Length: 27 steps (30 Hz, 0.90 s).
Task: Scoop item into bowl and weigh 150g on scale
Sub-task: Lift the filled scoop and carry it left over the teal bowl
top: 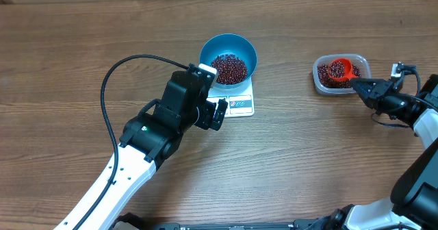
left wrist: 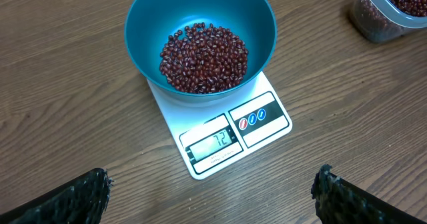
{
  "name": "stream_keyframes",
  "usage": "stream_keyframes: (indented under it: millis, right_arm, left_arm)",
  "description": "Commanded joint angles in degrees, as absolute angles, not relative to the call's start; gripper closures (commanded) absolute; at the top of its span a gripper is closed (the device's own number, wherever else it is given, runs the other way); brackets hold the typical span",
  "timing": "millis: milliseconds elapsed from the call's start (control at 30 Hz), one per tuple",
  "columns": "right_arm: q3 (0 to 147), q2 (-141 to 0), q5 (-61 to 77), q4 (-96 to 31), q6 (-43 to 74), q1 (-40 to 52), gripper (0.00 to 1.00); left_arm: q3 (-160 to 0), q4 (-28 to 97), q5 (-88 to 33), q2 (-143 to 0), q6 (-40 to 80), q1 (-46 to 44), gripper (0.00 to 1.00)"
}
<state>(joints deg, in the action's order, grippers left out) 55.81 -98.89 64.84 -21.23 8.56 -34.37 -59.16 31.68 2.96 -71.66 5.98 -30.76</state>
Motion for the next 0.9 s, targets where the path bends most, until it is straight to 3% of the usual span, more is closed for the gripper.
stream_keyframes:
  millis: [0,500,867]
  right_arm:
    - [55.44,-99.04,72.31,-21.08,9.02,-34.35,0.96]
    - [55.44,-99.04,76.09,-20.47,11.27,-24.62,0.96]
    - [55.44,-99.04,71.50,-5.98,27.90,-13.63,0.96]
  left_arm:
    - [-59.11,31.51,2.28,-71.90,5.30,-30.76,0.01]
    - [-59.11,31.51,2.28,-71.90,5.30,-30.76,0.00]
    - [-59.11,31.51,2.28,-71.90,5.30,-30.76,0.00]
